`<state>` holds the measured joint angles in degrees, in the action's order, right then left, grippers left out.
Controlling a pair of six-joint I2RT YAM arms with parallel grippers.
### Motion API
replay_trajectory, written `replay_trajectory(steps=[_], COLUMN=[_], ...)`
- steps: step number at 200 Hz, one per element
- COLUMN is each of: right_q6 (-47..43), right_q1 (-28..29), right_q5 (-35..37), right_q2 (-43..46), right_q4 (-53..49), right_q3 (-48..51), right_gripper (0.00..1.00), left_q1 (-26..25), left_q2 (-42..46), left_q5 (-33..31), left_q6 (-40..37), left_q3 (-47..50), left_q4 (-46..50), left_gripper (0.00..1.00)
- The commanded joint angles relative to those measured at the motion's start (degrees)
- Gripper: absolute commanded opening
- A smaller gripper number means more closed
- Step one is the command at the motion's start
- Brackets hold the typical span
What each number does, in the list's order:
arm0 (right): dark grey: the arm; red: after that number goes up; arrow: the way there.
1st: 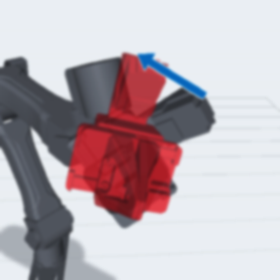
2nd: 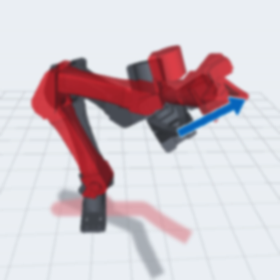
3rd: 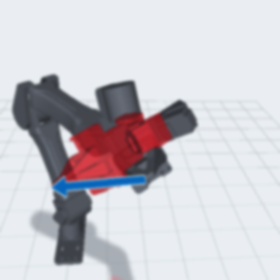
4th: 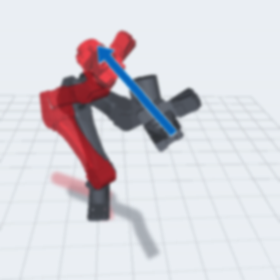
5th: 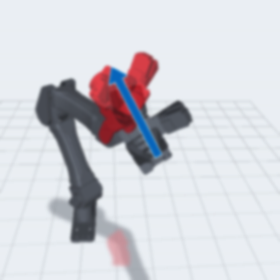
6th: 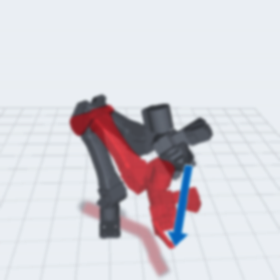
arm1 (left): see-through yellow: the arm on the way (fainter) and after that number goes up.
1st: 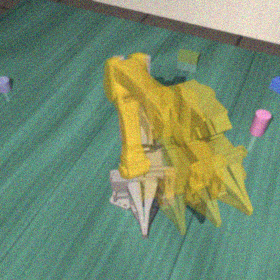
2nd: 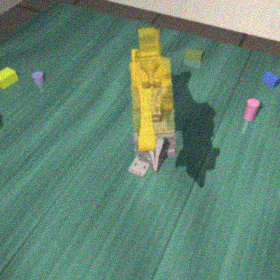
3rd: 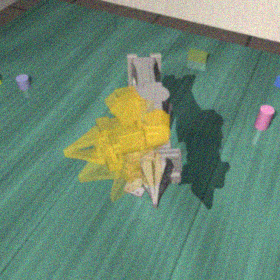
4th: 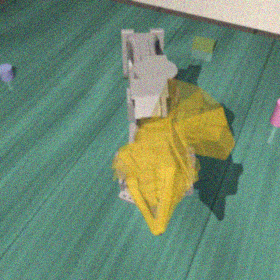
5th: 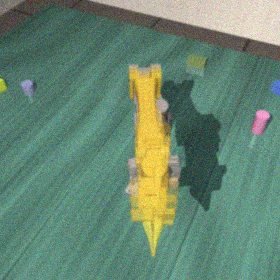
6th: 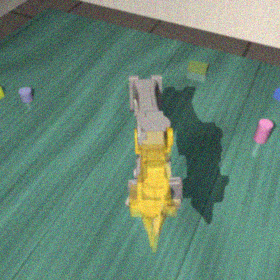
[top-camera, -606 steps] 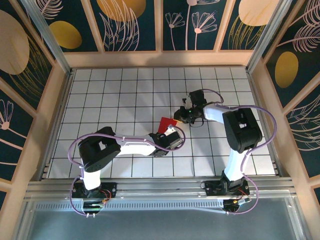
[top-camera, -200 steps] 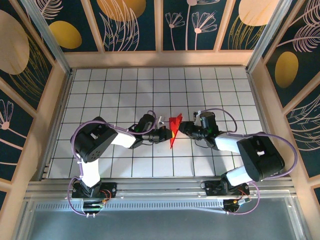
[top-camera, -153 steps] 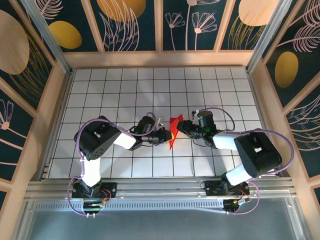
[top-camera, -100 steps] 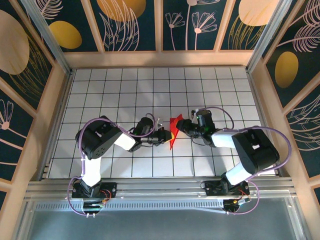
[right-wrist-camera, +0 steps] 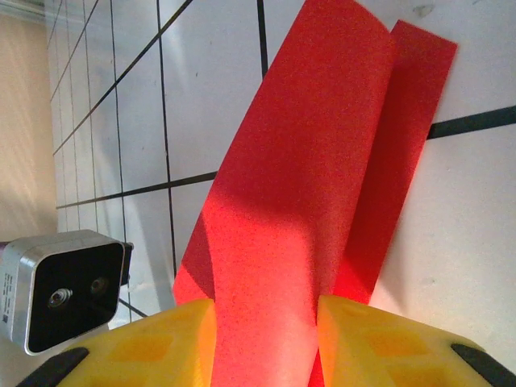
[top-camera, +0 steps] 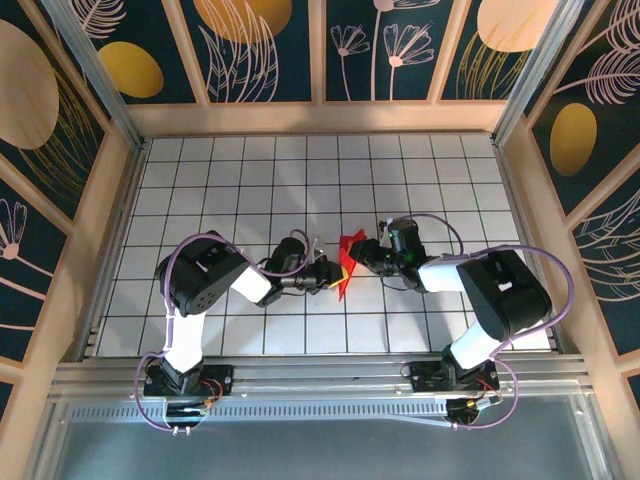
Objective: Fold a paper plane with a square sheet of paper (fold left side to right side)
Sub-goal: Fold the wing for the fifth time at the center of the table.
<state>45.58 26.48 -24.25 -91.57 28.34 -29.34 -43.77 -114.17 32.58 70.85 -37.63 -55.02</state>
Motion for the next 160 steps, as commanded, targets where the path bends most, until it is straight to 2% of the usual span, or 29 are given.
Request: replay_trajectory(steps=[1,160], right_q6=[0.04,-0.48], right_q1=[0.62,2.35], right_q5=[2.68,2.81], right_q2=[0.31,-4.71], right_q4=[-2.07,-5.64], right_q3=[-1.42,-4.8], right_gripper=[0.39,0.41], left_q1=[0.54,0.59], left_q2=[-1.06,-2.25], left_q5=[0.82,0.82], left_q6=[0.87,2.01], left_q3=[0.6,0.8], left_q4=[-3.25,-5.08], left_gripper=[0.0,0.0])
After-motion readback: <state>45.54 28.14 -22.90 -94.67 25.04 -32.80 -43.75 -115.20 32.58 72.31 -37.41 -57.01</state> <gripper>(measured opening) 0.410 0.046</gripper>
